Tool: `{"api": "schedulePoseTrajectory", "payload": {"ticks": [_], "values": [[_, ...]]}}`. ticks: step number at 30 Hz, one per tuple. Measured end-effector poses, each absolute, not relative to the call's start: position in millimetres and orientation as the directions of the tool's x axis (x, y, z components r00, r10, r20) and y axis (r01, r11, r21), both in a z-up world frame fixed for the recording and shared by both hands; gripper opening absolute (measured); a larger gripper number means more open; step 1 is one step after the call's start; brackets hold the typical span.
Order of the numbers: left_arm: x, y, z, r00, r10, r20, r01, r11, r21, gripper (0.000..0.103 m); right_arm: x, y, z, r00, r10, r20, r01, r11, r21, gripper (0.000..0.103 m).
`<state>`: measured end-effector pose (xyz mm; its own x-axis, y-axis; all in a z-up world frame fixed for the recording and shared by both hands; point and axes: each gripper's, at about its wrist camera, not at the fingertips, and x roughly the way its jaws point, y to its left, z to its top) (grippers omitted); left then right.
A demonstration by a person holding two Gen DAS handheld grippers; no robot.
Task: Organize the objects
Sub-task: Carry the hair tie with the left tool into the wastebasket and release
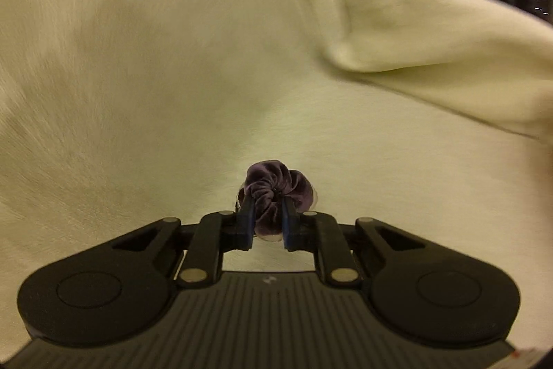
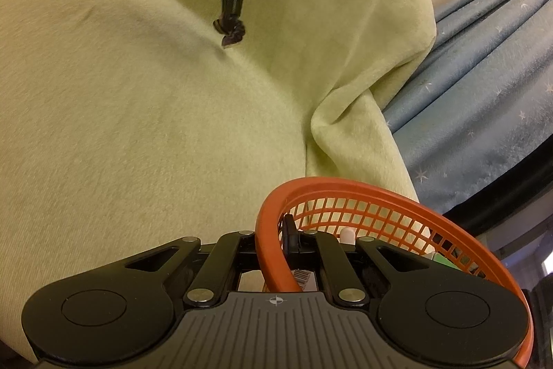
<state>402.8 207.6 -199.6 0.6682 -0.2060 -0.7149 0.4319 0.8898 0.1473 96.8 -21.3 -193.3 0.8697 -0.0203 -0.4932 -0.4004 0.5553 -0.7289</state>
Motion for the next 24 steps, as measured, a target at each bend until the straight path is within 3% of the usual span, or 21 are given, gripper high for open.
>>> {"api": "schedulePoseTrajectory", "payload": {"ticks": [9,16,19,24], "values": [[321.0,133.6,-102.1,0.522,-0.507,-0.686,0.7,0.714,0.005,0.012,94.8,-19.6,-197.5,0.871,-0.019,-0.492,-0.406,0.536,-0.74,0.002],[291.7,27.6,-72.7,0.365,-0.689,-0.626,0.832,0.544,-0.114,0.016,94.3,-22.4,-194.4,0.87,-0.017,-0.493,-0.405,0.545,-0.734,0.002],[290.0,-14.4,-78.8,0.292,-0.714,-0.637,0.858,0.49,-0.155,0.031,93.5,-24.3,-193.2,0.87,-0.012,-0.492,-0.405,0.55,-0.73,0.002],[291.4,-15.1,-82.5,0.338,-0.678,-0.652,0.84,0.531,-0.116,0.035,93.3,-28.6,-190.7,0.872,-0.004,-0.489,-0.402,0.563,-0.722,0.001]]}}
